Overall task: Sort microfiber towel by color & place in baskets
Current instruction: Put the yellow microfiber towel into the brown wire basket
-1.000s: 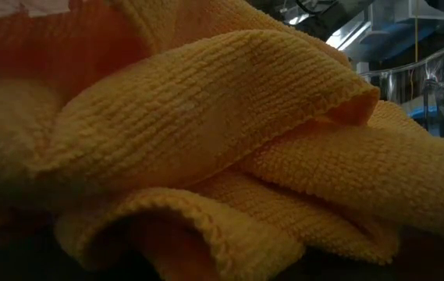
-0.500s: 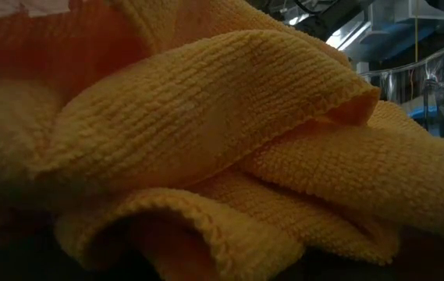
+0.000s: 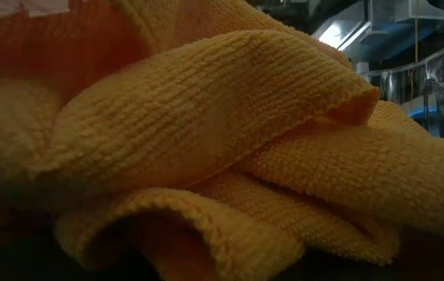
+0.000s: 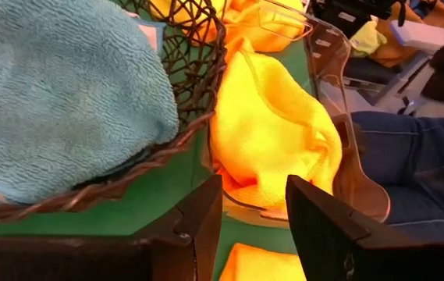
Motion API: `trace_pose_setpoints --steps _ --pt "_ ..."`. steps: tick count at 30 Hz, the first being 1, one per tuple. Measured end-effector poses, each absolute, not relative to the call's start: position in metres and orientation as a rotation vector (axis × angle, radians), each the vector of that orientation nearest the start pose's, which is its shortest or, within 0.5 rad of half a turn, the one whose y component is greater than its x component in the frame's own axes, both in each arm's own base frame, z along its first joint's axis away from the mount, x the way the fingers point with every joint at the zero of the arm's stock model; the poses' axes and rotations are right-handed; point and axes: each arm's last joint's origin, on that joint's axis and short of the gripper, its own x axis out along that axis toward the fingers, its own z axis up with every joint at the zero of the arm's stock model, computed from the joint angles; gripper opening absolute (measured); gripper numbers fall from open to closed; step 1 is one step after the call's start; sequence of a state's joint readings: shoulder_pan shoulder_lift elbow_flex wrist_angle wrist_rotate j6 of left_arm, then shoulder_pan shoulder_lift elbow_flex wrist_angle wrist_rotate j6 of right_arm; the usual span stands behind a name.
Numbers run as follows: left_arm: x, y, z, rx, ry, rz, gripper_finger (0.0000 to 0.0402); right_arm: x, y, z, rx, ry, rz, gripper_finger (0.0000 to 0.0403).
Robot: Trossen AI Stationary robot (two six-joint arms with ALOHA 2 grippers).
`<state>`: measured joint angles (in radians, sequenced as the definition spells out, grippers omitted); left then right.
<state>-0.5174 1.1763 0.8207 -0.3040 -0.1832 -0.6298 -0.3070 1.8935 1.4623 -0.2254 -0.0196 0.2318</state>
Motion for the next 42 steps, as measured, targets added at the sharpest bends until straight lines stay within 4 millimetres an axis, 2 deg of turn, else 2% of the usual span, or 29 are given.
trace_pose_setpoints --steps 6,13,19,27,31,36,42 --pt "0.212 -0.123 0.259 -0.468 0.743 -0.168 0.0136 0.404 -0.125 0.277 0.291 0.773 -0.335 0.0246" --pt "0.201 -0.136 0.256 -0.598 0.830 -0.169 0.0136 0.403 -0.124 0.301 0.270 0.784 -0.326 0.0246" --pt "0.195 -0.141 0.253 -0.582 0.853 -0.143 0.0136 0.404 -0.125 0.309 0.285 0.751 -0.306 0.0246" --pt "0.195 -0.141 0.253 -0.575 0.835 -0.121 0.0136 0.409 -0.133 0.317 0.478 0.617 -0.284 0.0246" --pt "0.195 -0.141 0.253 -0.575 0.835 -0.121 0.0136 0.406 -0.143 0.318 0.629 0.598 -0.281 0.0246" --pt "0.195 -0.140 0.253 -0.571 0.827 -0.111 0.0136 0.404 -0.148 0.318 0.681 0.608 -0.210 0.0246" --pt "0.199 -0.131 0.256 -0.446 0.614 0.150 0.0136 0.405 -0.145 0.318 0.684 0.612 -0.188 0.0246"
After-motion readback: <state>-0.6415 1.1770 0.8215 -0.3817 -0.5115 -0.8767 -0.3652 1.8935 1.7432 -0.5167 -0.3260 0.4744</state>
